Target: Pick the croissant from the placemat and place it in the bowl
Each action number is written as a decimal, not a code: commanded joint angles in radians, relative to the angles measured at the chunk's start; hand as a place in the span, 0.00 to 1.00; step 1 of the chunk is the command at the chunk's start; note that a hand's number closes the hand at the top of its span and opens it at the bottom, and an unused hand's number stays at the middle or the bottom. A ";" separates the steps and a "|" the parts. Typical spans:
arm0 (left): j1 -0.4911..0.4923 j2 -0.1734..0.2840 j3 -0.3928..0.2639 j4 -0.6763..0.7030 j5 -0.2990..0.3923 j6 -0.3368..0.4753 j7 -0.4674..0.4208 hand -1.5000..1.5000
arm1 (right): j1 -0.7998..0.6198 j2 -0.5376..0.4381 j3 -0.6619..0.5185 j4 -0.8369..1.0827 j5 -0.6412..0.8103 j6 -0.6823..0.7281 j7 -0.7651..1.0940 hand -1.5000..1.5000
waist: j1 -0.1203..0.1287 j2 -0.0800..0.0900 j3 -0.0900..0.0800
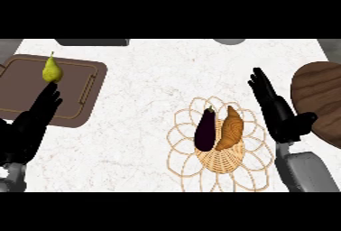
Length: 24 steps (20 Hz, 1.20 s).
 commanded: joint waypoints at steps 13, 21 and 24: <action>-0.148 -0.082 -0.034 0.010 -0.201 0.138 -0.024 0.50 | -0.020 -0.279 -0.213 0.333 -0.069 0.439 -0.438 0.00 | -0.007 -0.043 0.003; -0.180 -0.099 -0.030 0.048 -0.243 0.141 -0.027 0.50 | -0.071 -0.439 -0.080 0.176 0.159 0.444 -0.291 0.00 | -0.011 -0.047 0.000; -0.208 -0.095 -0.016 0.030 -0.221 0.119 0.008 0.50 | -0.122 -0.477 -0.023 0.141 0.235 0.462 -0.200 0.00 | -0.001 -0.047 0.000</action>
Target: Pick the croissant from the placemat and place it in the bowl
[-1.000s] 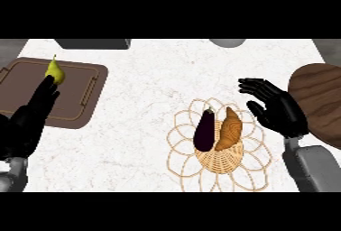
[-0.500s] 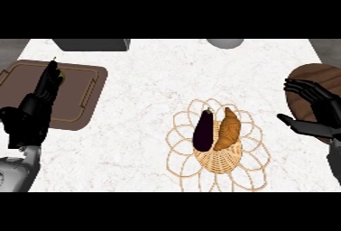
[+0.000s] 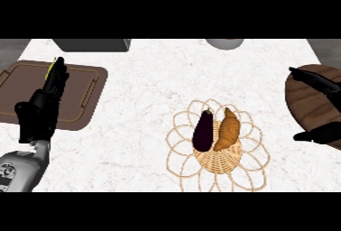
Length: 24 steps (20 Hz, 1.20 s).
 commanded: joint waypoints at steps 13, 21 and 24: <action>0.008 -0.044 0.020 -0.028 -0.059 -0.010 0.030 0.50 | -0.207 0.070 0.257 -0.166 0.184 0.244 0.503 0.00 | 0.003 -0.002 0.001; 0.032 -0.077 0.044 -0.013 -0.077 -0.031 -0.007 0.50 | -0.218 0.212 0.373 -0.175 0.307 0.284 0.657 0.00 | 0.002 -0.002 0.001; 0.026 -0.074 0.063 0.008 -0.078 -0.061 -0.026 0.50 | -0.241 0.172 0.362 -0.029 0.392 0.303 0.566 0.00 | 0.006 0.002 0.001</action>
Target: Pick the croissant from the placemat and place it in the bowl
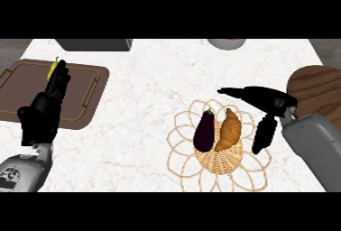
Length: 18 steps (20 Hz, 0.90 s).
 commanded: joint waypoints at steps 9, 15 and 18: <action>-0.013 -0.025 0.079 0.018 -0.028 -0.077 0.002 0.50 | 0.035 0.112 0.012 0.193 0.248 -0.065 -0.095 0.00 | -0.002 0.001 0.001; 0.011 -0.095 0.084 0.050 -0.082 -0.092 -0.041 0.50 | 0.029 0.177 -0.043 0.238 0.322 -0.051 -0.122 0.00 | -0.004 0.001 0.000; -0.002 -0.059 0.126 0.024 -0.054 -0.136 -0.017 0.50 | -0.039 0.260 -0.023 0.388 0.382 -0.116 -0.150 0.00 | 0.004 0.003 0.001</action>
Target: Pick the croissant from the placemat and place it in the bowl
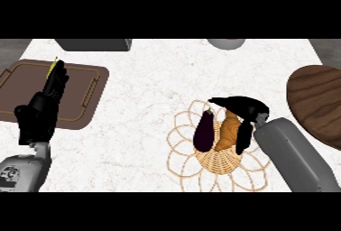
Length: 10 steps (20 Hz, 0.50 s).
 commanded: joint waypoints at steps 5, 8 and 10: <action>-0.034 -0.056 -0.005 0.010 -0.063 0.016 0.023 0.50 | -0.016 0.060 0.052 0.139 0.141 -0.059 -0.154 1.00 | 0.001 0.001 0.000; -0.029 -0.022 0.043 -0.019 -0.033 -0.029 0.033 0.50 | 0.041 0.032 0.049 0.144 0.200 -0.167 -0.236 1.00 | -0.001 0.000 0.000; -0.006 -0.060 0.029 0.044 -0.053 -0.023 -0.041 0.50 | 0.068 0.036 0.036 0.035 0.187 -0.101 -0.188 1.00 | -0.008 -0.001 0.000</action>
